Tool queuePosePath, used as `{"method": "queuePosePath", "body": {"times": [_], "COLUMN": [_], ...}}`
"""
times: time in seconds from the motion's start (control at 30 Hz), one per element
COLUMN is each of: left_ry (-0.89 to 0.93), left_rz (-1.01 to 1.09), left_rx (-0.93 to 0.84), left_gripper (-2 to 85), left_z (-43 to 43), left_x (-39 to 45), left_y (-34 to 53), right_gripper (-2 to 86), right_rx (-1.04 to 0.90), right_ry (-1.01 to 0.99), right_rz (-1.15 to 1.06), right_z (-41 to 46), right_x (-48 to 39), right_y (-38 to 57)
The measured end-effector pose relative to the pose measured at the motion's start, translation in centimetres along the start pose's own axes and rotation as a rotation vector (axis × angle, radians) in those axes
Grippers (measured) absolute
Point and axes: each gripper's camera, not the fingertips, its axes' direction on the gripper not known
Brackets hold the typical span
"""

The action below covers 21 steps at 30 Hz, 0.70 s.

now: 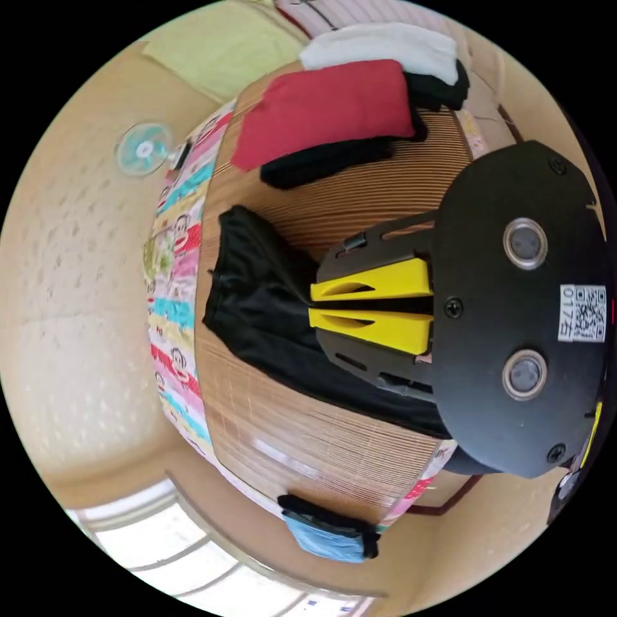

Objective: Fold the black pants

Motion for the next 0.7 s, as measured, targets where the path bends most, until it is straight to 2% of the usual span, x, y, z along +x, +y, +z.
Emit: {"method": "queuePosePath", "body": {"times": [0.1,0.17,0.27,0.37,0.43,0.57,0.7], "left_ry": [-0.057,-0.073,-0.166,-0.240,-0.262,-0.286,-0.376], "left_rz": [-0.059,-0.109,-0.199,-0.284,-0.313,-0.302,-0.257], "left_rx": [-0.009,-0.058,-0.106,-0.045,-0.008,-0.007,-0.042], "left_gripper": [0.8,1.7,4.4,6.5,8.0,8.6,9.5], "left_z": [-2.7,-3.4,-4.1,-6.2,-7.4,-7.7,-5.2], "left_x": [-1.9,-3.4,-5.9,-8.1,-9.3,-12.1,-14.7], "left_y": [1.1,1.6,2.7,3.5,3.2,-0.7,-7.4], "right_gripper": [4.3,6.2,7.4,8.6,8.9,9.7,9.8], "right_rx": [0.019,-0.073,-0.215,-0.212,-0.156,-0.035,-0.077], "right_ry": [-0.105,-0.304,-0.551,-0.734,-0.759,-0.553,-0.578], "right_rz": [-0.196,-0.226,-0.231,-0.161,-0.112,0.075,0.159], "right_z": [0.7,3.8,8.2,9.1,8.1,5.0,5.9], "right_x": [-8.7,-11.8,-11.9,-8.6,-5.8,1.0,3.7], "right_y": [-0.4,0.3,2.9,7.3,10.4,17.3,21.0]}}
